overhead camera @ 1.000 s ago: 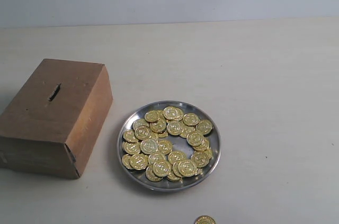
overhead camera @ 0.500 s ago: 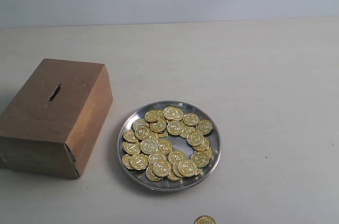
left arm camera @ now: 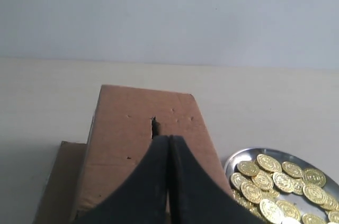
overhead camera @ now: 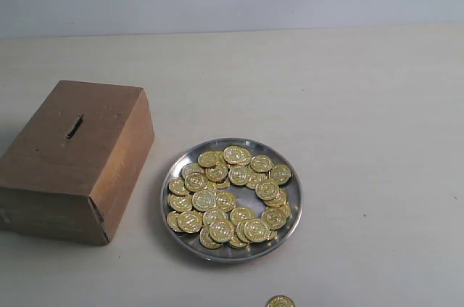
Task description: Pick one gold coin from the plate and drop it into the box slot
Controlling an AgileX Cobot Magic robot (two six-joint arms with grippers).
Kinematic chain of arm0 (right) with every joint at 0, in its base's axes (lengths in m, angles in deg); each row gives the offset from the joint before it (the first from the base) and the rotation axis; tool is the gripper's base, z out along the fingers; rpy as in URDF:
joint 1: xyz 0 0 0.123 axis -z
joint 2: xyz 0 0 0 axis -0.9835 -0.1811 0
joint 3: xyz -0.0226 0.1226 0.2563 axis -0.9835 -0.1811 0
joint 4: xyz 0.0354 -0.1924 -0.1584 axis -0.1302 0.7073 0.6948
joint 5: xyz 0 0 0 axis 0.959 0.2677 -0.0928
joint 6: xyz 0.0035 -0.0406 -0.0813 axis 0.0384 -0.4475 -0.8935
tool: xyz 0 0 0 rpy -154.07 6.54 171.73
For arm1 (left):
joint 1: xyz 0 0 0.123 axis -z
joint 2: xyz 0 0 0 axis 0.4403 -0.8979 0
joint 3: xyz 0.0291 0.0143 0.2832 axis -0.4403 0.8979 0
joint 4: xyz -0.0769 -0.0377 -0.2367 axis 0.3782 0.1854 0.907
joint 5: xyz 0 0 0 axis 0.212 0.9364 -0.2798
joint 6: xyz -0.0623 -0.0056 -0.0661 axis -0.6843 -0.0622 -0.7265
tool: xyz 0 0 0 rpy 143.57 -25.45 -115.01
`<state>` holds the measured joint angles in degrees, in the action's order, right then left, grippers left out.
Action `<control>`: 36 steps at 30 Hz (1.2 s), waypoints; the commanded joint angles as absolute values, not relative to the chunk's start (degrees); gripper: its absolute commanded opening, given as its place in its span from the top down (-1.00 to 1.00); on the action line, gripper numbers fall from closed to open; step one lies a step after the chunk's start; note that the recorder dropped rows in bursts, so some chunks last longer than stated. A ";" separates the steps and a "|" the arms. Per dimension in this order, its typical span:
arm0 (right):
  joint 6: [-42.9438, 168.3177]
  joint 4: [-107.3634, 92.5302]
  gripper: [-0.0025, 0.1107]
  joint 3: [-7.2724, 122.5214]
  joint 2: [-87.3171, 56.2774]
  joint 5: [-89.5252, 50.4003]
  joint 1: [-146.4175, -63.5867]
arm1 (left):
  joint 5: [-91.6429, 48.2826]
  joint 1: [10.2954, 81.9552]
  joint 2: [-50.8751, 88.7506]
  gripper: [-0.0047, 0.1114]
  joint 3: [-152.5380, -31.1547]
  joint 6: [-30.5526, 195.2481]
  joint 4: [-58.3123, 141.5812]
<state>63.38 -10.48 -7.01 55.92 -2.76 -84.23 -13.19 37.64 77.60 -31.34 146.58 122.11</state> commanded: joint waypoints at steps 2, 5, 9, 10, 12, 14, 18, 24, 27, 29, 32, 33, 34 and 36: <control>63.71 -10.30 0.96 -7.27 56.28 -2.96 -84.28 | -13.99 37.47 83.97 0.91 -31.15 148.66 121.74; 63.71 -10.30 0.96 -7.27 56.28 -2.96 -84.28 | -14.37 37.47 87.91 0.91 -31.15 148.75 121.74; 63.71 -10.30 0.96 -7.27 56.28 -2.96 -84.28 | -15.42 37.47 88.75 0.91 -31.15 148.75 121.74; 63.71 -10.30 0.96 -7.27 56.28 -2.96 -84.28 | -15.98 37.47 88.75 0.91 -31.15 148.75 121.74; 63.71 -10.30 0.96 -7.27 56.28 -2.96 -84.28 | -18.34 37.47 88.75 0.91 -31.15 148.49 122.79; 63.71 -10.30 0.96 -7.27 56.28 -2.96 -84.28 | -21.68 37.47 88.75 0.91 -31.15 148.31 125.13; 63.71 -10.30 0.96 -7.27 56.28 -2.96 -84.28 | -29.87 37.47 88.75 0.91 -31.15 146.99 129.07; 63.71 -10.56 0.96 -7.27 56.28 -2.96 -84.28 | -30.16 37.47 88.75 0.91 -31.15 127.51 105.83; 63.71 -10.56 0.96 -7.27 56.28 -2.96 -84.28 | -28.17 37.25 88.75 0.91 -31.15 102.59 82.14; 63.71 -10.56 0.96 -7.27 56.28 -2.96 -84.28 | -22.15 35.19 88.75 0.91 -31.15 81.62 59.43; 63.71 -10.56 0.96 -7.27 56.28 -2.96 -84.28 | -12.54 30.52 88.75 0.91 -31.15 75.33 54.41; 63.71 -10.56 0.96 -7.27 56.28 -2.96 -84.28 | -8.98 28.19 88.75 0.91 -31.15 75.94 54.27; 63.71 -10.56 0.96 -7.27 56.28 -2.96 -84.28 | -6.76 26.65 88.75 0.91 -31.15 76.82 54.21; 63.38 -10.42 0.96 -7.27 56.28 -2.96 -84.28 | -3.83 26.14 88.75 0.91 -31.15 76.84 52.89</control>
<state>63.70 -10.48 -7.01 55.92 -2.62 -84.23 -6.84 26.77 88.37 -31.34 77.24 54.38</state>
